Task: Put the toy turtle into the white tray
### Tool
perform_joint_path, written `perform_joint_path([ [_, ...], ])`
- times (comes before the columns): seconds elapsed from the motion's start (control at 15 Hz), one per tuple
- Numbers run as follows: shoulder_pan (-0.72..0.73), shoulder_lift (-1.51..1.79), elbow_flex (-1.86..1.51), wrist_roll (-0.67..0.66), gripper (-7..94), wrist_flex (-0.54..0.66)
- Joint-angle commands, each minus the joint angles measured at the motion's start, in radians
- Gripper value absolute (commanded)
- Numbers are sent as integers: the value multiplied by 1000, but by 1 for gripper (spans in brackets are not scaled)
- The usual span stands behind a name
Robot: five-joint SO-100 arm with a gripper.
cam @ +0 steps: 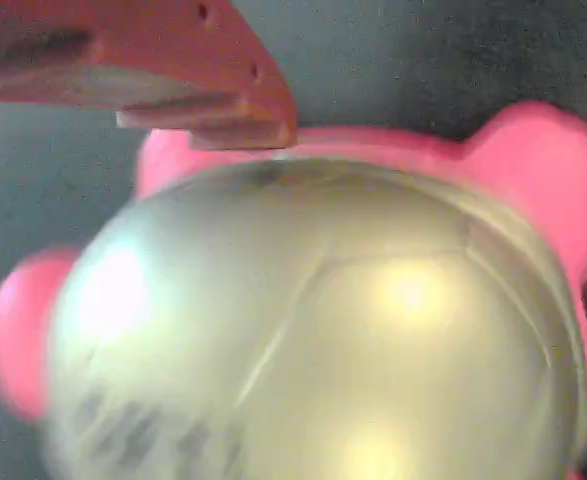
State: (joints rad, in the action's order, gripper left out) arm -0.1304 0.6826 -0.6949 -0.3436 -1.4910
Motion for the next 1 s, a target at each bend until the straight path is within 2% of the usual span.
perform_joint_path([
  [0.0, -9, 38, 69, -6, 61, 8],
  [0.07, -11, 31, 78, -6, 59, 8],
  [0.33, -12, 20, 80, 8, 15, 25],
  [0.4, -12, 20, 78, 11, 5, 26],
  [0.47, -12, 23, 80, 14, 0, 26],
  [0.67, -11, 92, 74, 46, 0, 9],
  [0.93, 37, 345, 75, 103, 0, -95],
])
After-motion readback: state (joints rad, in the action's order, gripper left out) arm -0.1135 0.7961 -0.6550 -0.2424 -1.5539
